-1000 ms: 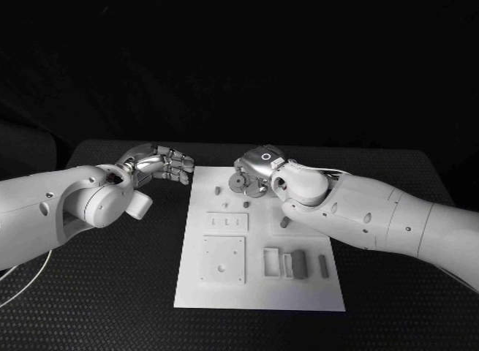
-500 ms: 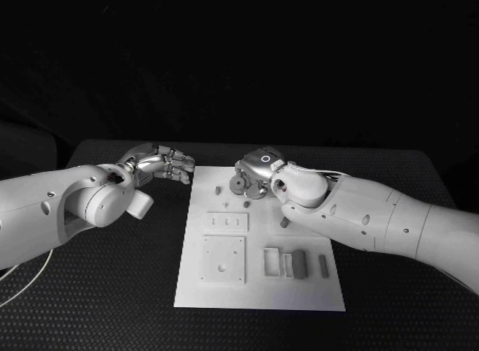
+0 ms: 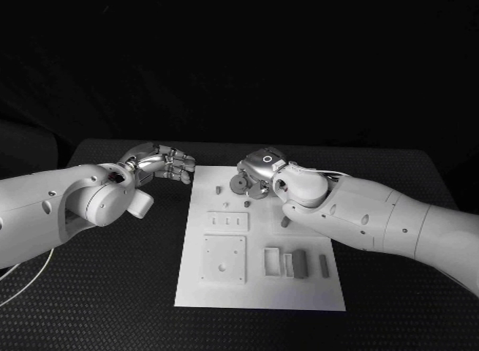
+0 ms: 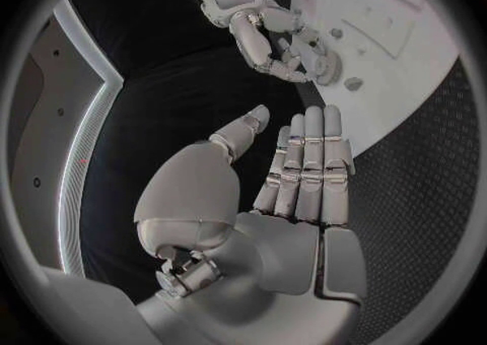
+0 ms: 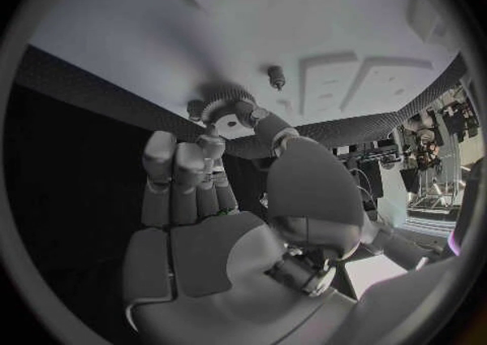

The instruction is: Assemble the parts on the task board

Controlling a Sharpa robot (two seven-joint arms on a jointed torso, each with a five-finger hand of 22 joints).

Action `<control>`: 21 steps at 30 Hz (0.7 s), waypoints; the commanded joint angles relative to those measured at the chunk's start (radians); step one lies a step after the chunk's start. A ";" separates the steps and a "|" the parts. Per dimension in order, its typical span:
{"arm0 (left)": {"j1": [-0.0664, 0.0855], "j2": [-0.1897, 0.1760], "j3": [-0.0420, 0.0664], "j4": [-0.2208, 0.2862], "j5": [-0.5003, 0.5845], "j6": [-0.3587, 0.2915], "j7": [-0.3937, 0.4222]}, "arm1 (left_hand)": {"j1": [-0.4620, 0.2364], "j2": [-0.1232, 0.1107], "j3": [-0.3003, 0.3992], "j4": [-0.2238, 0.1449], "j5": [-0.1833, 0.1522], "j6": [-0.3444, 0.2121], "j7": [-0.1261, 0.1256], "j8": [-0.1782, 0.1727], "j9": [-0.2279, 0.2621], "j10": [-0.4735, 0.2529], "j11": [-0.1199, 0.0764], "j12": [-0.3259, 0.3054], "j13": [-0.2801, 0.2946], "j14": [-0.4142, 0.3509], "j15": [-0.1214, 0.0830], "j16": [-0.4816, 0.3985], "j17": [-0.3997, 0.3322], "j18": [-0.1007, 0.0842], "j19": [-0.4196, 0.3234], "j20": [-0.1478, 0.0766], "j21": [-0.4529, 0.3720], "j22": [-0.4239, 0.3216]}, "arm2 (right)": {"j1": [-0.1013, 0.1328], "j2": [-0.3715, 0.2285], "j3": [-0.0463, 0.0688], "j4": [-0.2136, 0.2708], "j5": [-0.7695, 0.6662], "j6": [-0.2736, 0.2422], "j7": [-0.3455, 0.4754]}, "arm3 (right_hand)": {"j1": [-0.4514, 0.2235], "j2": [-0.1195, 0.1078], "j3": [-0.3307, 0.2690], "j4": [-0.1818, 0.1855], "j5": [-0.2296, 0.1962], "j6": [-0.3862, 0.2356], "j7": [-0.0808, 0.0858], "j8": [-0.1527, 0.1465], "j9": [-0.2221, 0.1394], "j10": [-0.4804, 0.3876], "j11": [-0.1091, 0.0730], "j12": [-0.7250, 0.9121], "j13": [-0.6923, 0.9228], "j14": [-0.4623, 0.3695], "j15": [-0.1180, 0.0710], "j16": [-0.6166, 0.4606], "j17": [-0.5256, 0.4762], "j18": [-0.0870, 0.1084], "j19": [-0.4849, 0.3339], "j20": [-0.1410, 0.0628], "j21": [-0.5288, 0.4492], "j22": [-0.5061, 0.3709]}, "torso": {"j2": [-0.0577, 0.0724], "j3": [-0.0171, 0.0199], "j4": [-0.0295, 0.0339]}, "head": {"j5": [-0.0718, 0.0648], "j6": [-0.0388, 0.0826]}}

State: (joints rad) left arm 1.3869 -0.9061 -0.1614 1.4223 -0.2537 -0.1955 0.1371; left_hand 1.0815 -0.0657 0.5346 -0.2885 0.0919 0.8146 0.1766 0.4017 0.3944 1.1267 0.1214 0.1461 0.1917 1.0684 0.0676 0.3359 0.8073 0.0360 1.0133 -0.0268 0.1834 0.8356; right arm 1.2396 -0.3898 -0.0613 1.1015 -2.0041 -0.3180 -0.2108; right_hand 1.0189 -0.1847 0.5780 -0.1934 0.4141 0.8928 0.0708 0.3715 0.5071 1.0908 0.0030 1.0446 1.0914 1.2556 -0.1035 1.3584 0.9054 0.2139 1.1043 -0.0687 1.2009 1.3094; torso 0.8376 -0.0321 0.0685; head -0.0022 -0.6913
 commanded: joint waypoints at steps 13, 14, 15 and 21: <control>0.002 0.007 0.001 -0.003 -0.001 0.017 0.004 | 0.001 -0.010 -0.007 -0.001 -0.003 0.000 0.008 -0.006 0.001 0.000 0.008 -0.003 0.002 0.004 -0.001 -0.005 0.002 0.005 0.003 -0.006 -0.006 0.000 | -0.004 0.007 0.000 -0.008 -0.002 0.000 0.013 | -0.001 -0.012 -0.003 0.007 0.006 0.015 0.050 -0.020 -0.006 0.004 0.006 0.006 -0.008 0.006 0.006 -0.008 0.003 0.048 0.001 -0.007 0.001 0.014 | 0.002 -0.0009 -0.0016 | 0.002 -0.004; 0.002 0.007 0.001 -0.004 -0.001 0.017 0.004 | 0.001 -0.010 -0.007 -0.001 -0.003 0.000 0.008 -0.006 0.001 0.000 0.008 -0.003 0.002 0.004 -0.001 -0.005 0.002 0.005 0.003 -0.006 -0.006 0.000 | -0.004 0.007 0.000 -0.008 -0.002 0.001 0.013 | -0.002 -0.016 -0.003 0.008 0.006 0.006 0.052 -0.027 -0.008 0.003 0.007 0.006 -0.010 0.005 0.007 -0.009 0.003 0.048 0.000 -0.007 0.000 0.013 | 0.001 -0.0011 -0.0015 | 0.001 -0.005; 0.002 0.008 0.001 -0.004 -0.001 0.017 0.004 | 0.001 -0.010 -0.007 -0.001 -0.003 0.000 0.008 -0.006 0.002 0.000 0.008 -0.003 0.002 0.004 -0.001 -0.005 0.002 0.005 0.003 -0.006 -0.006 0.000 | -0.004 0.007 0.000 -0.008 -0.001 0.002 0.012 | -0.002 -0.019 -0.003 0.010 0.006 -0.007 0.053 -0.035 -0.012 0.002 0.008 0.006 -0.012 0.005 0.009 -0.010 0.003 0.048 0.000 -0.007 -0.001 0.013 | 0.001 -0.0015 -0.0015 | 0.001 -0.005; 0.002 0.006 0.001 -0.004 -0.001 0.015 0.005 | 0.001 -0.010 -0.007 -0.001 -0.003 0.000 0.008 -0.006 0.002 0.000 0.008 -0.004 0.002 0.005 -0.001 -0.006 0.002 0.005 0.003 -0.006 -0.006 0.000 | -0.004 0.002 0.000 -0.010 0.014 0.008 0.017 | -0.002 -0.038 -0.001 0.023 0.006 -0.096 0.053 -0.086 -0.036 -0.005 0.008 0.009 -0.023 0.004 0.009 -0.015 0.007 0.048 0.000 -0.006 -0.005 0.013 | 0.000 0.0002 0.0001 | 0.001 -0.008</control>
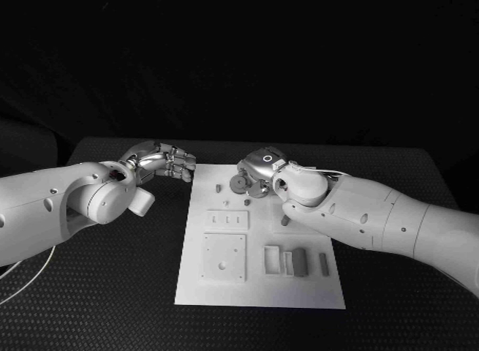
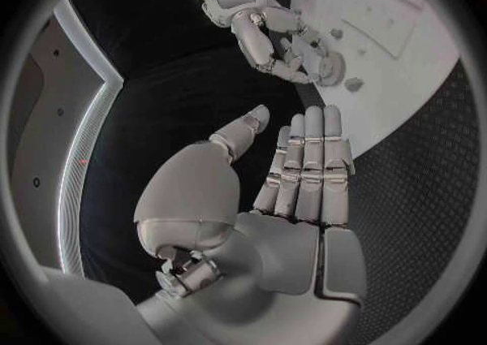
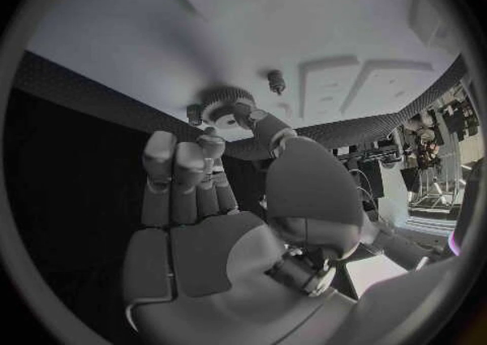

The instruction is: Assemble the parts on the task board

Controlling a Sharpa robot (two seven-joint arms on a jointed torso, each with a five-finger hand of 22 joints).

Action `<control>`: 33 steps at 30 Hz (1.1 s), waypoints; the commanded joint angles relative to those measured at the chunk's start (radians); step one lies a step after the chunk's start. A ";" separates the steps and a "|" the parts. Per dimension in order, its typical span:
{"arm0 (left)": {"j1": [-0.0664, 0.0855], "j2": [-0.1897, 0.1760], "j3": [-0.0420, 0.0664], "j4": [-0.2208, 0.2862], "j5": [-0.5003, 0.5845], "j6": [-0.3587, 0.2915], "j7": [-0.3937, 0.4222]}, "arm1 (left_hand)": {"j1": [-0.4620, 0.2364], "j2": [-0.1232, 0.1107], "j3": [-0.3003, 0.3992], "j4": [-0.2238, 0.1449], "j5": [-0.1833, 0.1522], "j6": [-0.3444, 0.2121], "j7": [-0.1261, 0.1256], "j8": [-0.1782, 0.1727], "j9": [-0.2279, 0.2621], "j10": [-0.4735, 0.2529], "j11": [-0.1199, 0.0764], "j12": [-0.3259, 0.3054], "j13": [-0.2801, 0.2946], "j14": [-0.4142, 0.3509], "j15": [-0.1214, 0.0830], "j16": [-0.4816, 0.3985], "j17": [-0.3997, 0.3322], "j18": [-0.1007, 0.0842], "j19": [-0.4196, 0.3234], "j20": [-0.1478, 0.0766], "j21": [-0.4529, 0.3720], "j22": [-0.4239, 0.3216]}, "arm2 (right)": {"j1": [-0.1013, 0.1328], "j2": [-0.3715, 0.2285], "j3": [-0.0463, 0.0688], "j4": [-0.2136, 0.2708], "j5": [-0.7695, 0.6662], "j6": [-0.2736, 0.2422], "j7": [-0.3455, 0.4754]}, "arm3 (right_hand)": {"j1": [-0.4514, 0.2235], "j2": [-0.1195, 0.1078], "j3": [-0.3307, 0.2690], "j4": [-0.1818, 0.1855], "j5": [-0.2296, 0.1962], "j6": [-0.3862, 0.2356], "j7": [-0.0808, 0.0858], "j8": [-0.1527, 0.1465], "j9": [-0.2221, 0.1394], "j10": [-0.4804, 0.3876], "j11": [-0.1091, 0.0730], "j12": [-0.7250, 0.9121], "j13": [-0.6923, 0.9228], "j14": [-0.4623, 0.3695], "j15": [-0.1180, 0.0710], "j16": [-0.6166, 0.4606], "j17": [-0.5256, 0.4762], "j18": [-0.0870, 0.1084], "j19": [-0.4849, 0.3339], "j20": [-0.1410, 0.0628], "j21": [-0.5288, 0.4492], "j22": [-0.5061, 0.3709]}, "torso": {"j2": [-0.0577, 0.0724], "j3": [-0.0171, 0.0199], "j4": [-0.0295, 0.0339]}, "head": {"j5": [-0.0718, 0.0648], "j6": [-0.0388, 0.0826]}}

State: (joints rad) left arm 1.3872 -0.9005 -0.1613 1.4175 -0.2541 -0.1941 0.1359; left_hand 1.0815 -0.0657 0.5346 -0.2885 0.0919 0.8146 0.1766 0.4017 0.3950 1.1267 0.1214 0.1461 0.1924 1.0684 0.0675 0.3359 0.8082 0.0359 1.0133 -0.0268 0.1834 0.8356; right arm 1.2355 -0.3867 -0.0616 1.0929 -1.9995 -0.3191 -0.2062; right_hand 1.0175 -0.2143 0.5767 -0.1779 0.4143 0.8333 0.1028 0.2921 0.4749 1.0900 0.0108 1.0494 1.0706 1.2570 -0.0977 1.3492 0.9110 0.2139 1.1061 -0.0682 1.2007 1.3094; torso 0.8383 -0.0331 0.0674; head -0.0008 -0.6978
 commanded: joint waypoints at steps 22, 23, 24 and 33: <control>0.001 0.001 0.001 0.000 0.000 0.013 0.008 | 0.000 -0.009 -0.008 -0.001 -0.003 -0.001 0.008 -0.007 0.001 0.000 0.009 -0.005 0.002 0.005 -0.001 -0.007 0.003 0.005 0.003 -0.006 -0.007 0.001 | 0.000 -0.042 0.000 0.029 0.053 -0.038 0.021 | -0.015 -0.003 -0.002 0.036 0.005 -0.020 0.022 0.004 -0.004 -0.008 0.001 0.012 -0.010 0.002 0.003 -0.007 0.007 0.048 -0.003 -0.005 -0.005 0.014 | -0.001 0.0021 0.0008 | -0.004 0.002; 0.001 0.000 0.001 -0.001 0.000 0.013 0.009 | 0.000 -0.009 -0.008 -0.001 -0.003 -0.001 0.008 -0.007 0.001 0.000 0.009 -0.005 0.002 0.005 -0.001 -0.007 0.003 0.005 0.003 -0.006 -0.007 0.001 | 0.000 -0.054 0.000 0.043 0.061 -0.052 0.023 | -0.016 -0.004 -0.003 0.038 0.005 -0.019 0.022 0.005 -0.004 -0.008 0.002 0.012 -0.010 0.003 0.004 -0.007 0.007 0.048 -0.002 -0.005 -0.005 0.014 | -0.001 0.0020 0.0009 | -0.004 0.003; 0.001 -0.001 0.001 -0.001 0.000 0.013 0.009 | 0.000 -0.009 -0.008 -0.001 -0.003 -0.001 0.008 -0.007 0.001 0.000 0.009 -0.005 0.002 0.005 -0.001 -0.007 0.003 0.005 0.003 -0.006 -0.007 0.001 | 0.000 -0.062 0.000 0.053 0.066 -0.062 0.024 | -0.017 -0.005 -0.003 0.039 0.005 -0.019 0.022 0.005 -0.004 -0.007 0.002 0.013 -0.010 0.004 0.004 -0.007 0.007 0.048 -0.002 -0.005 -0.005 0.014 | -0.001 0.0022 0.0004 | -0.004 0.004; 0.001 -0.011 0.001 -0.030 0.001 0.005 0.014 | 0.000 -0.010 -0.008 -0.001 -0.003 -0.001 0.008 -0.007 0.002 0.000 0.009 -0.005 0.003 0.005 -0.001 -0.008 0.004 0.005 0.003 -0.006 -0.007 0.001 | 0.027 -0.198 0.041 0.179 0.255 -0.166 0.120 | 0.010 -0.006 0.006 0.025 0.005 -0.028 0.026 0.004 -0.009 -0.039 0.006 -0.041 -0.066 -0.021 0.008 -0.048 -0.008 0.048 -0.027 -0.001 -0.029 0.008 | -0.006 0.0093 -0.0108 | -0.010 0.019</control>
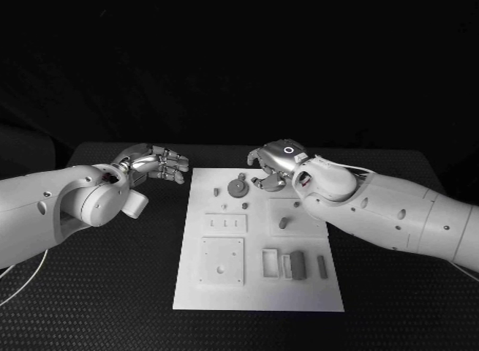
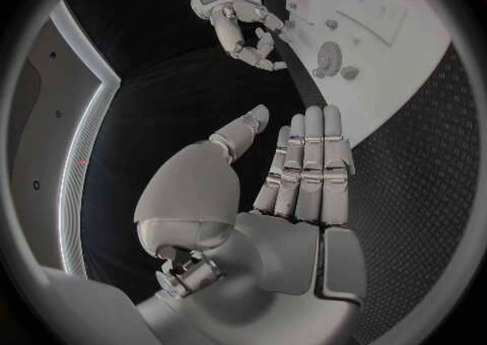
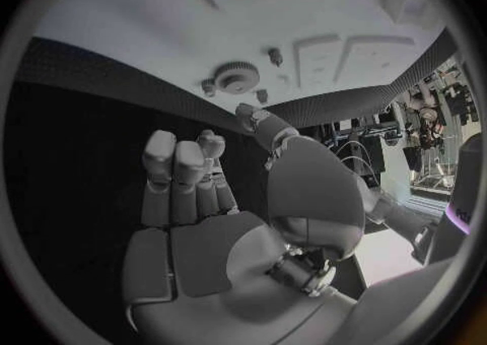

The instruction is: Assemble the parts on the task board

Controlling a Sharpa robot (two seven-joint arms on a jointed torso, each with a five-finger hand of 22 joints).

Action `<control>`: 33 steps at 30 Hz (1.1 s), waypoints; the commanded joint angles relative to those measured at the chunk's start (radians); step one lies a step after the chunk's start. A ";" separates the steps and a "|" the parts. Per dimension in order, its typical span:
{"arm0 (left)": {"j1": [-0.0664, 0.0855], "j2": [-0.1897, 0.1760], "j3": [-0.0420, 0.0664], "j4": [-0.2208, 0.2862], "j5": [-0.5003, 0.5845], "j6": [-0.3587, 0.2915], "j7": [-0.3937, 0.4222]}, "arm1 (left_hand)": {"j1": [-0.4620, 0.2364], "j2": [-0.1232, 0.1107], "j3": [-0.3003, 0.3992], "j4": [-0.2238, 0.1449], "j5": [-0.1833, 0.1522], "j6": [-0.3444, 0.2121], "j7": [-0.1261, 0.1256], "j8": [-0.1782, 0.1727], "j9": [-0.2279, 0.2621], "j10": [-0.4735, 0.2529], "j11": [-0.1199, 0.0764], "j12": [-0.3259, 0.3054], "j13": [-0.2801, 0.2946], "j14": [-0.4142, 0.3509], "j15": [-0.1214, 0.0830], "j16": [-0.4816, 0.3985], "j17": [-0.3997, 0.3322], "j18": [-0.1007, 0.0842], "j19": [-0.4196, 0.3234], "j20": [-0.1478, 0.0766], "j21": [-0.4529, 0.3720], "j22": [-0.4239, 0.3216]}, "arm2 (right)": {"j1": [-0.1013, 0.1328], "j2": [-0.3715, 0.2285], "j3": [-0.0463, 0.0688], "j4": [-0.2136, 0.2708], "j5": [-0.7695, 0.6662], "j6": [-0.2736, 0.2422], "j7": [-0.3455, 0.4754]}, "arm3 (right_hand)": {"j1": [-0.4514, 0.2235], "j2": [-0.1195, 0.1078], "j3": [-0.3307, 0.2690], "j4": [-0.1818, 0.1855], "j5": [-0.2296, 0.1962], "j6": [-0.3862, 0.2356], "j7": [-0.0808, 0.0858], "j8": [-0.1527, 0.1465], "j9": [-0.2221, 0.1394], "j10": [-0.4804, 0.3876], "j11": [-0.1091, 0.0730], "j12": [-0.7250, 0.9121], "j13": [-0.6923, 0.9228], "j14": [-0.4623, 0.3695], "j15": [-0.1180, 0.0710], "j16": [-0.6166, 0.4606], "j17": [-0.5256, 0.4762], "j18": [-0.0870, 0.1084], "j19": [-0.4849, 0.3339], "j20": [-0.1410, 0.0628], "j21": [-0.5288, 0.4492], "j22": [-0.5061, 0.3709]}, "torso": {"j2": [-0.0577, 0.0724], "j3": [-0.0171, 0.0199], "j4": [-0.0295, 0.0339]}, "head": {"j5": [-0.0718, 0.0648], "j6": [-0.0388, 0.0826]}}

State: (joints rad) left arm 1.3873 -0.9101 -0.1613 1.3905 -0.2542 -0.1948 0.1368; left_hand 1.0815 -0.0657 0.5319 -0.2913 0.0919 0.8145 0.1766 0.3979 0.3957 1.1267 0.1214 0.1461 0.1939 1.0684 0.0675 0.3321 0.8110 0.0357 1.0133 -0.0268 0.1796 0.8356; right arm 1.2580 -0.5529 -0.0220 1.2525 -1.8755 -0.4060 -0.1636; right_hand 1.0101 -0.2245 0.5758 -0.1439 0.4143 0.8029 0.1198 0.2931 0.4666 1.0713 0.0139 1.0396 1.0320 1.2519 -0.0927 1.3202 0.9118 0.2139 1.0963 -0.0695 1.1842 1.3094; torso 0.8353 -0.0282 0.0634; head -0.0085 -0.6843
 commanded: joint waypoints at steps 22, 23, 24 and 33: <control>0.000 0.006 0.000 -0.046 0.002 0.021 0.019 | 0.002 -0.010 -0.005 0.002 -0.002 0.001 0.007 -0.003 0.002 0.001 0.008 -0.005 0.002 0.005 0.000 -0.007 0.002 0.005 0.002 -0.006 -0.005 0.001 | 0.008 -0.211 0.019 -0.193 0.652 0.086 0.437 | 0.080 0.068 0.000 -0.093 0.006 -0.020 0.036 0.015 -0.014 -0.004 0.037 -0.502 -0.478 -0.119 0.036 -0.117 -0.089 0.048 -0.100 0.076 -0.113 -0.019 | -0.011 0.0424 -0.0353 | -0.023 0.018; 0.000 0.007 0.000 -0.048 0.002 0.022 0.019 | 0.002 -0.010 -0.004 0.002 -0.002 0.001 0.007 -0.003 0.002 0.001 0.008 -0.005 0.002 0.005 0.000 -0.007 0.002 0.005 0.002 -0.006 -0.005 0.001 | 0.005 -0.208 0.019 -0.206 0.654 0.092 0.441 | 0.079 0.066 -0.004 -0.093 0.005 -0.019 0.033 0.017 -0.014 0.003 0.035 -0.498 -0.477 -0.120 0.033 -0.116 -0.090 0.048 -0.100 0.076 -0.113 -0.019 | -0.011 0.0410 -0.0343 | -0.025 0.018; 0.000 0.008 0.000 -0.050 0.002 0.023 0.019 | 0.002 -0.009 -0.004 0.002 -0.002 0.001 0.007 -0.003 0.002 0.001 0.008 -0.005 0.002 0.005 0.000 -0.007 0.002 0.005 0.002 -0.006 -0.005 0.001 | 0.001 -0.205 0.018 -0.219 0.657 0.096 0.444 | 0.079 0.065 -0.006 -0.093 0.005 -0.019 0.031 0.018 -0.014 0.008 0.033 -0.493 -0.474 -0.120 0.031 -0.115 -0.090 0.048 -0.100 0.077 -0.114 -0.019 | -0.011 0.0399 -0.0336 | -0.027 0.018; -0.001 0.018 0.000 -0.065 0.002 0.034 0.018 | 0.002 -0.008 -0.004 0.002 -0.002 0.001 0.007 -0.004 0.002 0.002 0.008 -0.005 0.002 0.004 0.000 -0.008 0.003 0.005 0.002 -0.005 -0.005 0.001 | -0.047 -0.154 0.018 -0.327 0.816 0.239 0.451 | 0.090 0.081 -0.037 -0.124 0.008 -0.024 -0.005 0.033 -0.005 -0.020 -0.002 -0.264 -0.249 -0.127 -0.004 -0.062 -0.073 0.048 -0.094 0.074 -0.100 0.004 | -0.011 0.0378 -0.0324 | -0.031 0.016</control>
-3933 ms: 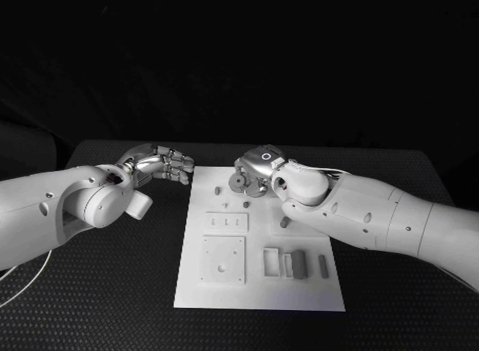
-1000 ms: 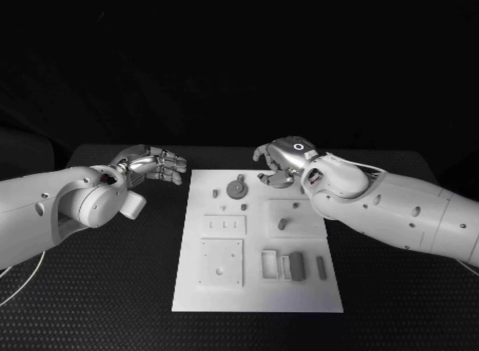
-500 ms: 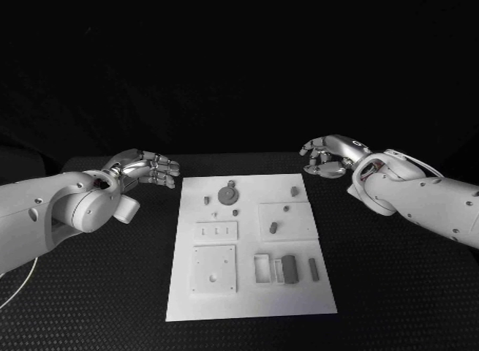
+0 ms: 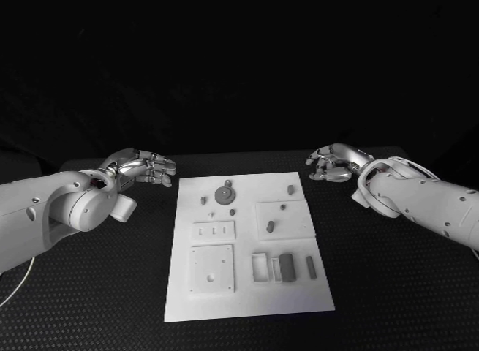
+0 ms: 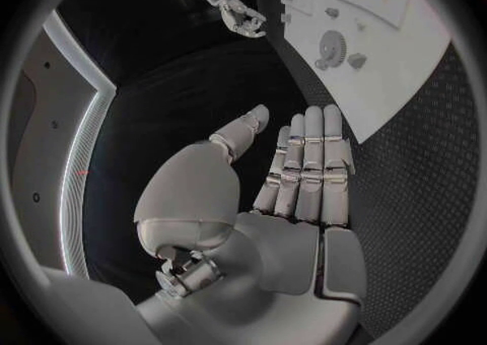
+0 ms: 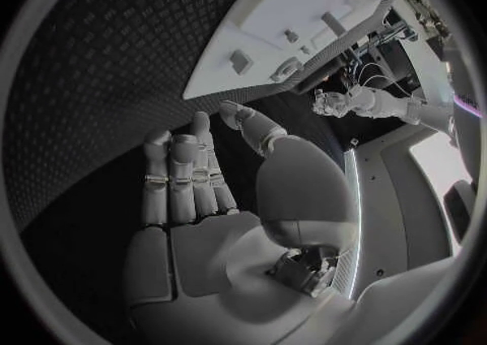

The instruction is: Assemble the parts on the task board

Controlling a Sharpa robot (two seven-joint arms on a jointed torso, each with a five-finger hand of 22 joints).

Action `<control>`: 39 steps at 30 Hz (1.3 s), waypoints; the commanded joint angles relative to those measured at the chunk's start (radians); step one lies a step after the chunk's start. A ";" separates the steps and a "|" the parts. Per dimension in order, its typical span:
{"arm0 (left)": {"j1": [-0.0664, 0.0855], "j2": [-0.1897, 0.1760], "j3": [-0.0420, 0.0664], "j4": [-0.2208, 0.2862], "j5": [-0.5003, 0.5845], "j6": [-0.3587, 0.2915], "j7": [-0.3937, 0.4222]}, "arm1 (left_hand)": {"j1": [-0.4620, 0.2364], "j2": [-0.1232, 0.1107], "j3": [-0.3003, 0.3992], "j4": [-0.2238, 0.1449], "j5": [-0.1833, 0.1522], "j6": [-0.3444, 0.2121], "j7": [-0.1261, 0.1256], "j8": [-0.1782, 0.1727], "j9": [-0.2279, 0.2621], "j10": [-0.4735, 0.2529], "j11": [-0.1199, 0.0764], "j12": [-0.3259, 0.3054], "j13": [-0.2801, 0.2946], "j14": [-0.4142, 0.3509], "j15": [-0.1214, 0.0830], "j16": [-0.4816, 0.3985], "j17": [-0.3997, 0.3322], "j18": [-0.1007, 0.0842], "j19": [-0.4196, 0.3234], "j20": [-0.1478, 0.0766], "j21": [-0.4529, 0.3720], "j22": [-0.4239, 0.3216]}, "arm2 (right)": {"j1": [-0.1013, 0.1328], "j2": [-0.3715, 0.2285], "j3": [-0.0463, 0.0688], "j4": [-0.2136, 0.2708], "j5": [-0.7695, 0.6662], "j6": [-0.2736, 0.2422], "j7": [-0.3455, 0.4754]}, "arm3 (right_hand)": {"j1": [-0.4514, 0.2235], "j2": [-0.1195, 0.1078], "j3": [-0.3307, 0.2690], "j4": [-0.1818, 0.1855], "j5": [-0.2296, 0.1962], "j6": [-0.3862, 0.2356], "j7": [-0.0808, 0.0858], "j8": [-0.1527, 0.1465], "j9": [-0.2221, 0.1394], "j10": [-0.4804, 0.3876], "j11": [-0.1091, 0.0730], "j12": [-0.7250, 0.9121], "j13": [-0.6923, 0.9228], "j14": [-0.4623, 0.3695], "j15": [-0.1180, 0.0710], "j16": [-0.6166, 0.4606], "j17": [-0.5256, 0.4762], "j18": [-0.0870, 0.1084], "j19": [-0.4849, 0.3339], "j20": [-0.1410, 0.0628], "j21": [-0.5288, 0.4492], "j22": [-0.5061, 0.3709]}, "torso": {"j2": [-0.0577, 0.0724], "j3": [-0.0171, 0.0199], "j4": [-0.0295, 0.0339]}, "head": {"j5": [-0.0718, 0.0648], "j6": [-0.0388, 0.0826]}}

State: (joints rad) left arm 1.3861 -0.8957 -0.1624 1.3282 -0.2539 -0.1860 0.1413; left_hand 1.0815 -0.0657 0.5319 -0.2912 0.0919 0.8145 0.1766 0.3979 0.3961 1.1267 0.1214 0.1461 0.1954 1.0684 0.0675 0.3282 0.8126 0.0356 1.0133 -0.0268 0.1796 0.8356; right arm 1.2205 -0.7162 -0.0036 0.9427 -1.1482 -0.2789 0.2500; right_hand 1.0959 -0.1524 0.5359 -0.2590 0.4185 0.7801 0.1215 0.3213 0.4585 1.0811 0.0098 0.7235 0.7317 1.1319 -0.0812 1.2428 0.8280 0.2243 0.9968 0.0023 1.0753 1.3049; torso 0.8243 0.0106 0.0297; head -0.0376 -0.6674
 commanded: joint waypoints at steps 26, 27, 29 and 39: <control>-0.003 0.005 0.001 -0.005 0.002 0.044 0.018 | 0.002 -0.007 -0.005 0.002 -0.002 0.000 0.008 -0.005 0.002 0.001 0.008 -0.007 0.002 0.004 0.001 -0.007 0.003 0.004 0.001 -0.005 -0.007 0.000 | -0.056 0.043 0.001 -0.042 0.049 0.139 0.070 | -0.002 0.022 0.000 -0.019 0.003 -0.020 -0.023 0.014 0.023 -0.081 -0.018 0.291 0.218 -0.019 -0.031 0.143 0.104 0.038 0.002 -0.015 0.115 0.026 | 0.005 -0.0018 0.0111 | -0.004 -0.008; -0.003 0.004 0.001 -0.004 0.002 0.043 0.018 | 0.002 -0.007 -0.005 0.002 -0.002 0.000 0.008 -0.005 0.002 0.001 0.008 -0.007 0.002 0.004 0.001 -0.007 0.003 0.004 0.001 -0.005 -0.007 0.000 | -0.056 0.044 0.001 -0.043 0.049 0.136 0.070 | -0.003 0.022 0.000 -0.018 0.003 -0.020 -0.023 0.015 0.023 -0.080 -0.018 0.292 0.219 -0.019 -0.031 0.144 0.105 0.038 0.002 -0.015 0.116 0.026 | 0.005 -0.0019 0.0111 | -0.003 -0.010; -0.003 0.002 0.001 -0.002 0.002 0.043 0.017 | 0.002 -0.007 -0.005 0.001 -0.003 0.000 0.008 -0.005 0.002 0.001 0.008 -0.007 0.002 0.004 0.001 -0.007 0.003 0.004 0.001 -0.005 -0.007 0.001 | -0.056 0.045 0.001 -0.044 0.049 0.136 0.070 | -0.005 0.023 0.000 -0.017 0.003 -0.019 -0.023 0.015 0.024 -0.079 -0.018 0.295 0.220 -0.018 -0.031 0.147 0.107 0.038 0.003 -0.016 0.120 0.025 | 0.005 -0.0020 0.0108 | -0.002 -0.011; -0.002 -0.005 0.001 0.009 0.002 0.044 0.015 | 0.002 -0.007 -0.005 0.001 -0.003 0.000 0.008 -0.005 0.002 0.001 0.008 -0.007 0.002 0.004 0.001 -0.008 0.003 0.005 0.001 -0.005 -0.008 0.001 | -0.057 0.061 0.001 -0.055 0.049 0.119 0.073 | -0.008 0.024 -0.001 -0.015 0.003 -0.021 -0.022 0.014 0.024 -0.078 -0.018 0.302 0.222 -0.015 -0.031 0.152 0.110 0.038 0.004 -0.017 0.127 0.025 | 0.005 -0.0004 0.0098 | 0.002 -0.018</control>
State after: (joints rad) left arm 1.3829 -0.9000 -0.1621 1.3323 -0.2539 -0.1586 0.1462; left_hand 1.0815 -0.0657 0.5319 -0.2912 0.0919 0.8146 0.1766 0.3979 0.3976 1.1267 0.1214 0.1423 0.1960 1.0683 0.0675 0.3244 0.8143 0.0356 1.0133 -0.0268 0.1757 0.8356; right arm 1.1645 -0.6585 -0.0032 0.8896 -1.0909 -0.1551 0.3091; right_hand 1.0938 -0.1352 0.5368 -0.2763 0.4190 0.7583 0.0998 0.3316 0.4816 1.0078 -0.0073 1.0192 0.9521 1.1138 -0.1051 1.3895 0.9364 0.2460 1.0006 -0.0090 1.1980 1.3073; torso 0.8298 0.0101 0.0402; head -0.0359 -0.6837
